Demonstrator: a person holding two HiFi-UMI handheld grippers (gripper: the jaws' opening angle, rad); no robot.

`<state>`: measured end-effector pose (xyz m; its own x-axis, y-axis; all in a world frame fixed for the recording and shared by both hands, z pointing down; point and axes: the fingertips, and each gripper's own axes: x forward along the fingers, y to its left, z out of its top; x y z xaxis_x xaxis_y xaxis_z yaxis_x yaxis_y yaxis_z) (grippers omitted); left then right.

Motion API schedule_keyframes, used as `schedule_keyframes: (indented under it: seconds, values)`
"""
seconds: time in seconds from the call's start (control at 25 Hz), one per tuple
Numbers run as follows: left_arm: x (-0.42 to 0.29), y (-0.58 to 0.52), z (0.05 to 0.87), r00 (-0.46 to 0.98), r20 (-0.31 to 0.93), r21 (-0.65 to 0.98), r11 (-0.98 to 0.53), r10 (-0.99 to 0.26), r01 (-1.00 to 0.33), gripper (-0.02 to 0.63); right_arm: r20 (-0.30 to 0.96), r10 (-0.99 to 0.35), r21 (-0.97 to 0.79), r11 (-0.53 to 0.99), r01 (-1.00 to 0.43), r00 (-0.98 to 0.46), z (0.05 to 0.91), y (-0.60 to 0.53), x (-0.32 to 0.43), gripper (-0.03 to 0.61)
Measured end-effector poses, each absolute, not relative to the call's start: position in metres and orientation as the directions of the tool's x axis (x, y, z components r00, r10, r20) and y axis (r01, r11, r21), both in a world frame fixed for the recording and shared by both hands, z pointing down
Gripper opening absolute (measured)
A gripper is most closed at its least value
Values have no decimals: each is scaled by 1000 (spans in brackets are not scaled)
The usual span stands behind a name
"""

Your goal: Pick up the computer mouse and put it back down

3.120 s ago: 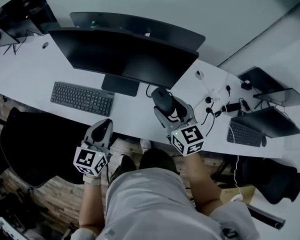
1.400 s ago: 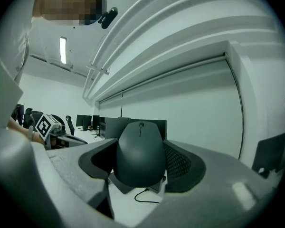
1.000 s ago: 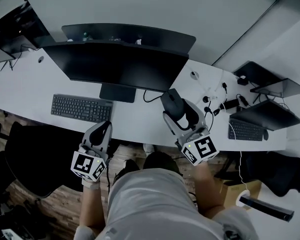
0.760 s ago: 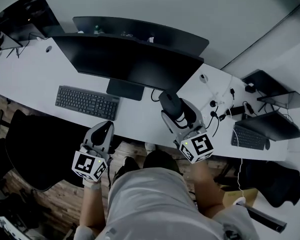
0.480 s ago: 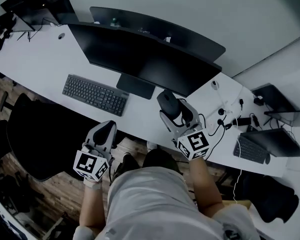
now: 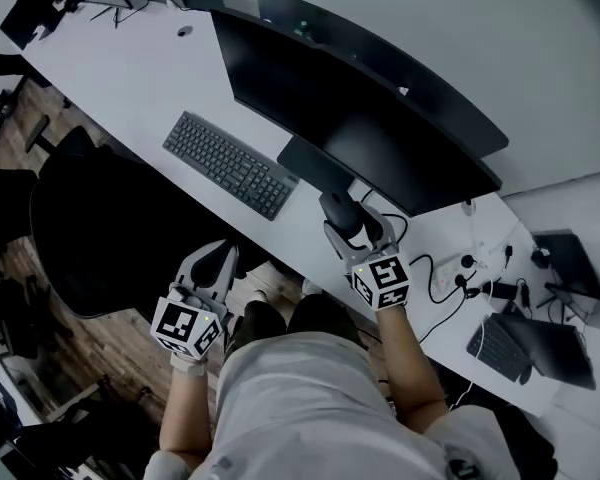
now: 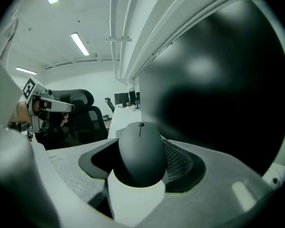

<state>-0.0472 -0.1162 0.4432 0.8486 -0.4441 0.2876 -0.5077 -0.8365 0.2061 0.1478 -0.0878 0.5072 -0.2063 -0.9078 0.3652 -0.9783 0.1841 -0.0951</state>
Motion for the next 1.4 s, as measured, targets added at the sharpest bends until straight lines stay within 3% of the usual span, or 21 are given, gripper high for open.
schedule_keyframes:
  seconds: [0.64,1.4]
  values:
    - [-91,-111,473,714,375,222,-690,-592,-689,3,544,-757,-123,354,-927,-361,617,-125,110,291]
    - [-125,-84,511,610,449,275,-549,-653,-790,3,687,-612,-124,432,-893,-392,716,-133,91,291]
